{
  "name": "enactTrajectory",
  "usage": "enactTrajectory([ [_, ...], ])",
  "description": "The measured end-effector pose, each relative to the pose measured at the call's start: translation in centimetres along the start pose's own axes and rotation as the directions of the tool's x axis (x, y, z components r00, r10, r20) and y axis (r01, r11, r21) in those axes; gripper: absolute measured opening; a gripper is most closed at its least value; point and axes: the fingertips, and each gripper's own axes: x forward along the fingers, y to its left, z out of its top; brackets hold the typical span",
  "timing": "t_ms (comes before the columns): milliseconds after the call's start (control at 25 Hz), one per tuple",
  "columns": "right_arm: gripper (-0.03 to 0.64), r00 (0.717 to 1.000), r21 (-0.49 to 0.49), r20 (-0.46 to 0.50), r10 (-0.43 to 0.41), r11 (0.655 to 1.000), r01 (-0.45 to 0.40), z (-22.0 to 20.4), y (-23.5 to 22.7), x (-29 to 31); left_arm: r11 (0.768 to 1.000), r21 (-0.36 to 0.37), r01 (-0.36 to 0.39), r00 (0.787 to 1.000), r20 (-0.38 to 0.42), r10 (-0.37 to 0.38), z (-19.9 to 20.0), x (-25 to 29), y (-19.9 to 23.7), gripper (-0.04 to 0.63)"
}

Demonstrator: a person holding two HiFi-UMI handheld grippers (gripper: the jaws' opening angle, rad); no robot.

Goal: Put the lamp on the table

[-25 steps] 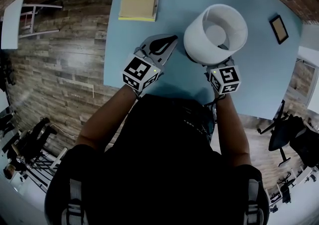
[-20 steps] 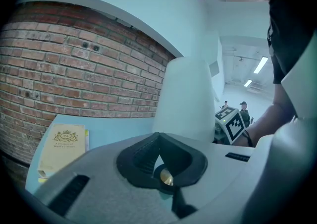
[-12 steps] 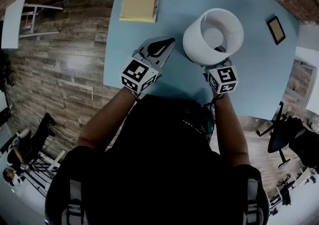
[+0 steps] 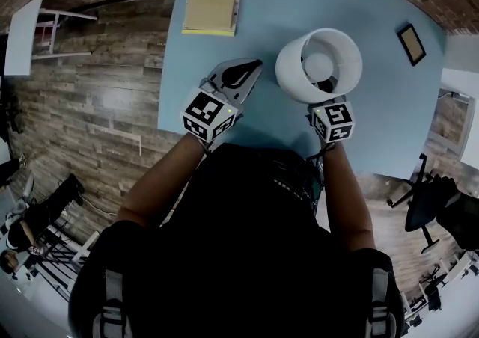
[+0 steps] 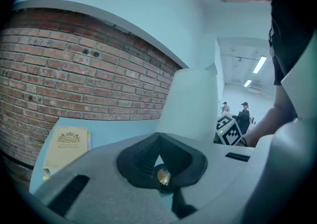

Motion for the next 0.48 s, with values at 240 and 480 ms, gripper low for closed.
enactTrajectory([
  [240, 0.124, 1.0, 0.009, -0.02, -0.004, 1.0, 0.005, -1.2, 0.1, -0.4, 1.0, 0.006, 0.008, 1.0, -0.003, -0.008, -0.1, -0.3, -0.6, 0.009],
  [480, 0.124, 0.999, 0.008, -0.045, 0.008, 1.0, -0.008, -2.0, 0.3, -0.8, 1.0, 0.004, 0.012, 1.0, -0.005, -0.012, -0.3, -0.6, -1.4, 0.009],
])
